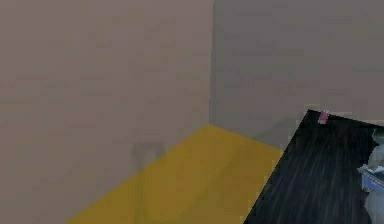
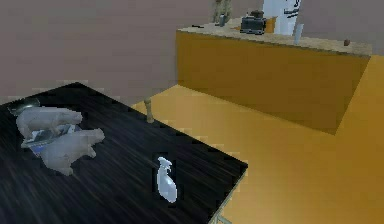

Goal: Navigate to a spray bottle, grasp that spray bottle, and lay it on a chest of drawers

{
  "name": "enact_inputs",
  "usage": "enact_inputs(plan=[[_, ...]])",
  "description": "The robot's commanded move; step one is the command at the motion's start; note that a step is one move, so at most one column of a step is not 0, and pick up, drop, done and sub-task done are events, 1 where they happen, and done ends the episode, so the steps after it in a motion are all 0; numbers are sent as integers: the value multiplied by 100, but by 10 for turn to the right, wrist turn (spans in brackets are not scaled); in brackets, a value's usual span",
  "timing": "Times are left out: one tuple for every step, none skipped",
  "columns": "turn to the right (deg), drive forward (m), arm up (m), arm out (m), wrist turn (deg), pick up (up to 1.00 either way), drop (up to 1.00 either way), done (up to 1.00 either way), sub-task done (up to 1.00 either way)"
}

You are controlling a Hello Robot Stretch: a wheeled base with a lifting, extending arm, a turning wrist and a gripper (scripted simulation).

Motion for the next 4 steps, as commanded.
enact_inputs(plan=[[0,0,20,0,0,0,0,0,0],[0,0,0,28,0,0,0,0,0],[0,0,0,0,450,0,0,0,0],[0,0,0,0,450,0,0,0,0]])
